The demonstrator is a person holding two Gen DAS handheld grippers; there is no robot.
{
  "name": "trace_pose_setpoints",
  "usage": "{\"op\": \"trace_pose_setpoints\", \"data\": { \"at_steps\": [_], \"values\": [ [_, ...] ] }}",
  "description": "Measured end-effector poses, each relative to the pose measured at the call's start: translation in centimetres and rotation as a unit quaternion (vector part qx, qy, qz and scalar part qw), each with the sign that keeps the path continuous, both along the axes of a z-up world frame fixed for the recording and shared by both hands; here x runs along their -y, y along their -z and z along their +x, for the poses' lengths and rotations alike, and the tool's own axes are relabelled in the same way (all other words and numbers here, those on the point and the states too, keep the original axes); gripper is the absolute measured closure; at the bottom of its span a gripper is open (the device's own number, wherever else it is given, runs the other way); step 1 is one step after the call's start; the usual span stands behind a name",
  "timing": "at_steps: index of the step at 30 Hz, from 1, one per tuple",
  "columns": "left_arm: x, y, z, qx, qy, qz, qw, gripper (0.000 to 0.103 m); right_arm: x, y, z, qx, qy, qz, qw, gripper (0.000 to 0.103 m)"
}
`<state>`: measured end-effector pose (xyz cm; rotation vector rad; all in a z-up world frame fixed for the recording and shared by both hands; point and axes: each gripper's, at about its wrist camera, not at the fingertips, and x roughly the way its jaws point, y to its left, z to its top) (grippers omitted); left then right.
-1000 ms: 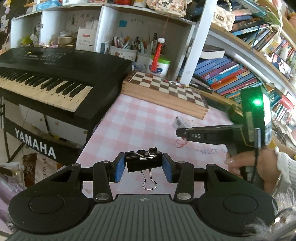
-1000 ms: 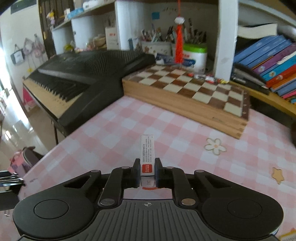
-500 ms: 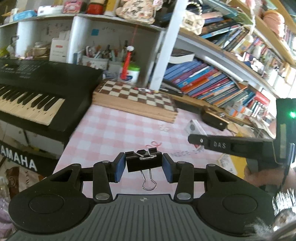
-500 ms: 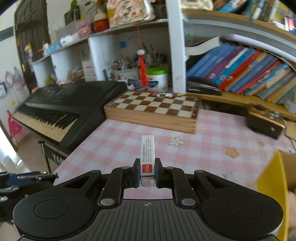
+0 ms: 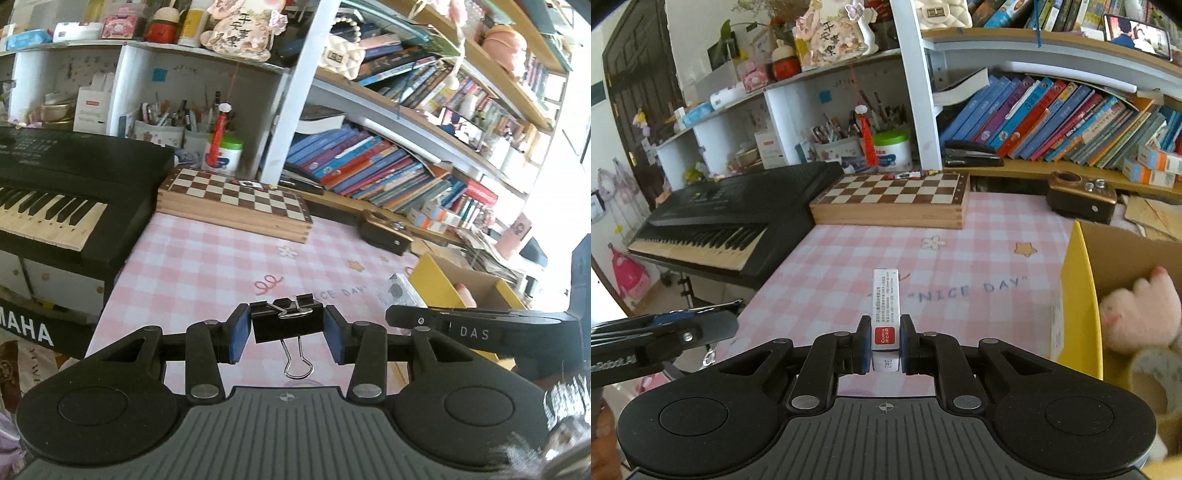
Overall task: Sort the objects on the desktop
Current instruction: 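Lift the binder clip and white box and carry both toward the yellow box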
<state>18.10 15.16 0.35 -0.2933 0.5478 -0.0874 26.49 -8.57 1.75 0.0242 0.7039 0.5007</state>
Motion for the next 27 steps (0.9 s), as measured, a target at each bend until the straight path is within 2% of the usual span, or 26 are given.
{"op": "trace_pose_setpoints", "data": {
  "at_steps": [11, 27],
  "values": [
    [0.4, 0.1, -4.7, 0.003, 0.032, -0.003, 0.9995, 0.063, -0.7, 0.4, -6.9, -0.014, -0.012, -0.012, 1.000, 0.089],
    [0.4, 0.4, -12.5, -0.006, 0.078, 0.000, 0.9969, 0.063, -0.4, 1.0, -16.0, -0.024, 0.035, 0.000, 0.999, 0.089]
  ]
}}
